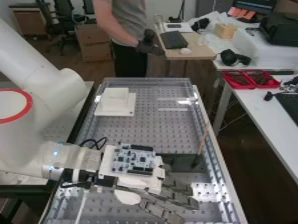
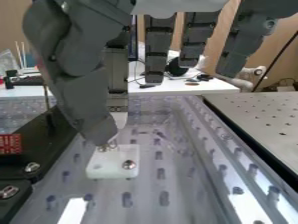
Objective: Grab the paper clip and place it in the clear container
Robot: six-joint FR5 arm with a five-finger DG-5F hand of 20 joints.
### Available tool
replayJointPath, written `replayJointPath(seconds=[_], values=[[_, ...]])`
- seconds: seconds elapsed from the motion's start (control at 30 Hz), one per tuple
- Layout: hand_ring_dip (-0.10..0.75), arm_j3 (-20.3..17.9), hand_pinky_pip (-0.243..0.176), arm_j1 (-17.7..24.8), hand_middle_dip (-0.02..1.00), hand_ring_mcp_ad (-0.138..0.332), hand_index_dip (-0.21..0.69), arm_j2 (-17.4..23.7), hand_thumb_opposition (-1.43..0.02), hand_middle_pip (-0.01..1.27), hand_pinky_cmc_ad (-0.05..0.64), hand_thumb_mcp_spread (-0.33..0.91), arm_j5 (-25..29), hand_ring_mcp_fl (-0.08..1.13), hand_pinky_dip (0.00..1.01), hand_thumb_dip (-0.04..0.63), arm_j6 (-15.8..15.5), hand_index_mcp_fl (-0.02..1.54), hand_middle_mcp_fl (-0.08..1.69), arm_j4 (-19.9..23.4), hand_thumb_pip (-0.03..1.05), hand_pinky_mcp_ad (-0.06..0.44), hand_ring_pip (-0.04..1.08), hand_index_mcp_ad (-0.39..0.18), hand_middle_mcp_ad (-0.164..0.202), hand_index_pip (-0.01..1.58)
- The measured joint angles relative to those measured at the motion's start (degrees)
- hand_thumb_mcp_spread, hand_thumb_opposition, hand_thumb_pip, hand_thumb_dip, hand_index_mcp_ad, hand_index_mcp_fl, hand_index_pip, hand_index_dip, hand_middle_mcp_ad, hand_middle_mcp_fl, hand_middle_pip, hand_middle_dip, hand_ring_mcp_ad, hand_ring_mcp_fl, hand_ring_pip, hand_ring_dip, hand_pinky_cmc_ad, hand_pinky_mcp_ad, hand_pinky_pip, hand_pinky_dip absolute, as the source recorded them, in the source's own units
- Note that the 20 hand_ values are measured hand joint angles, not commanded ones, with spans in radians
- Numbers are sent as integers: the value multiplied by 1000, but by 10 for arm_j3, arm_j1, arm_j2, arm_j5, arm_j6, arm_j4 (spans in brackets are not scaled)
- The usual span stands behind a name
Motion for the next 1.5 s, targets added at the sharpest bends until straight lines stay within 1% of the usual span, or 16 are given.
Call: replayJointPath(seconds=[0.47, 0.67, 0.7, 0.77, 0.83, 0.9, 0.97, 1.03, 1.07, 1.17, 1.2, 1.27, 1.33, 1.43, 1.5], values=[[89, 0, 51, 1, 188, 96, 24, -2, -834, 127, 330, 480, 1, 51, 190, 253, 5, 305, 232, 6, 628, 265, 103, -239, -2, 1351], [89, 1, 52, 1, 188, 98, 24, -3, -834, 127, 330, 480, 1, 51, 190, 251, 6, 405, 236, 9, 620, 265, 103, -239, -2, 1354], [89, 1, 52, 1, 188, 98, 26, -3, -834, 127, 330, 480, 1, 51, 190, 251, 8, 443, 236, 11, 620, 265, 103, -239, -5, 1361], [89, 0, 52, 1, 188, 94, 14, -3, -848, 127, 332, 487, 2, 47, 190, 253, 12, 461, 236, 12, 613, 265, 106, -239, -5, 1428], [89, -1, 51, 1, 188, 94, 19, -3, -883, 127, 332, 501, 2, 47, 190, 251, 15, 499, 236, 13, 586, 265, 106, -237, -2, 1443], [89, -3, 51, 1, 188, 93, 19, -3, -913, 127, 332, 503, 2, 51, 190, 253, 21, 525, 241, 17, 583, 265, 106, -237, -2, 1449], [89, -6, 52, 1, 188, 96, 16, -1, -911, 127, 332, 501, 3, 68, 190, 253, 25, 545, 283, 22, 581, 265, 103, -236, -2, 1447], [89, -9, 51, 1, 188, 94, 16, 0, -920, 127, 332, 504, 3, 63, 190, 253, 28, 564, 283, 26, 581, 265, 106, -239, -2, 1440], [89, -10, 52, 1, 188, 93, 16, 1, -929, 127, 332, 506, 3, 82, 190, 251, 31, 583, 279, 29, 581, 265, 103, -236, -2, 1424], [89, -15, 52, 1, 188, 96, 16, 3, -927, 127, 332, 517, 4, 82, 187, 248, 40, 620, 291, 38, 576, 265, 106, -236, -2, 1379], [89, -16, 54, 1, 188, 93, 16, 4, -930, 127, 332, 520, 4, 86, 187, 236, 42, 653, 314, 40, 565, 265, 103, -237, -2, 1358], [89, -19, 65, 1, 188, 93, 16, 7, -937, 131, 332, 553, 5, 99, 190, 239, 51, 688, 326, 47, 525, 265, 103, -234, -3, 1328], [87, -21, 68, 2, 192, 94, 16, 11, -937, 127, 330, 555, 6, 96, 190, 236, 59, 705, 330, 52, 522, 265, 103, -234, -2, 1295], [89, -28, 68, 4, 192, 93, 16, 26, -953, 127, 330, 557, 7, 113, 190, 236, 74, 737, 328, 61, 517, 267, 103, -230, -2, 1265], [89, -37, 68, 7, 195, 93, 16, 47, -955, 127, 330, 553, 7, 112, 190, 236, 88, 740, 342, 73, 517, 265, 103, -229, -2, 1265]])
